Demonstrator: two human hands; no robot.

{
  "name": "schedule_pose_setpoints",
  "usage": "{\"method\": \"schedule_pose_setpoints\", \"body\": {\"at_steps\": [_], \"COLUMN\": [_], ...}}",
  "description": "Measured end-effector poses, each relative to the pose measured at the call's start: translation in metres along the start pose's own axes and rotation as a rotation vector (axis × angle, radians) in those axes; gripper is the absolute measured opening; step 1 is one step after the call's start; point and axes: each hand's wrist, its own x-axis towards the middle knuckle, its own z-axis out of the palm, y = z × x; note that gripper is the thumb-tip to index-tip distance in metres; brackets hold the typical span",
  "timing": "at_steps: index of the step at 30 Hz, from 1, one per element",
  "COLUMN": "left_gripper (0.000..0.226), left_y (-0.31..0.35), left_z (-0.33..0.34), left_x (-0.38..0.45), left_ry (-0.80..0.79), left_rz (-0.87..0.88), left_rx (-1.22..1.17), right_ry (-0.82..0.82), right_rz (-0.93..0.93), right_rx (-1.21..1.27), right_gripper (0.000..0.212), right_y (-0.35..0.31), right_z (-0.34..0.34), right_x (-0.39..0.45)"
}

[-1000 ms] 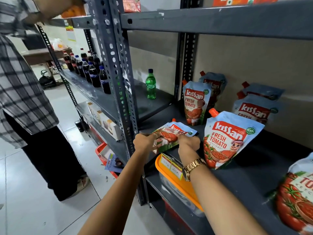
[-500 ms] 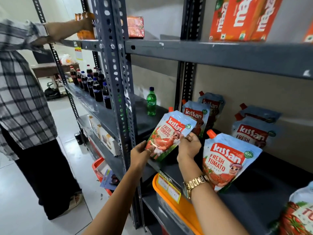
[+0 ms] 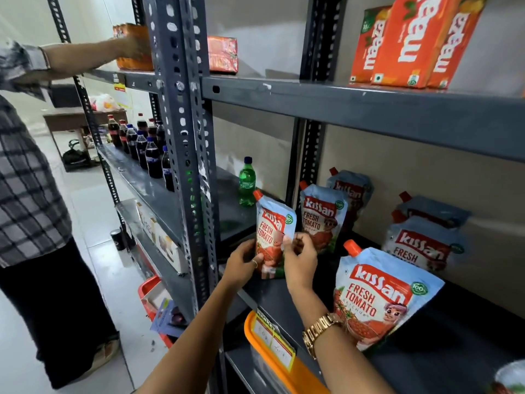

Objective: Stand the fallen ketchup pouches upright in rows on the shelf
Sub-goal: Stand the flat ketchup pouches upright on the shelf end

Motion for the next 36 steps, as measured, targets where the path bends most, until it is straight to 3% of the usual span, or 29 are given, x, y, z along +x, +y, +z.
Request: {"method": "schedule_pose_setpoints", "body": {"at_steps": [3, 8, 13, 21, 28, 32, 36], "left_gripper": [0.06, 0.05, 0.052, 0.046, 0.046, 0.047, 0.046], "left_y": [-0.006, -0.013, -0.012, -0.014, -0.016, -0.021, -0.018], "left_z": [0.001, -0.001, 0.003, 0.013, 0.018, 0.016, 0.017], "left_x": [0.005, 0.01, 0.009, -0.012, -0.024, -0.032, -0.037], "left_ry": [-0.067, -0.174, -0.165, -0.166, -0.168, -0.144, -0.152], "left_rz": [-0.093, -0.121, -0.097, -0.088, -0.122, -0.159, -0.177], "left_rx": [-0.168, -0.219, -0.21, -0.184, -0.233, -0.247, -0.256], "right_ry": [-0.039, -0.143, -0.151, -0.189, -0.267, -0.28, -0.291], "right_rz": [0.093, 0.107, 0.04, 0.051, 0.106, 0.164, 0.211], "right_rx": [0.012, -0.117, -0.286, -0.342, -0.322, -0.277, -0.251], "right_gripper": [0.021, 0.033, 0.035, 0.037, 0.037, 0.053, 0.055], "right_y": [0.018, 0.036, 0.044, 0.038, 0.036, 0.035, 0.035], "right_z": [0.001, 0.003, -0.002, -0.023, -0.031, -0.037, -0.043], "right_x": [-0.009, -0.018, -0.027, -0.04, -0.044, -0.045, -0.052]}}
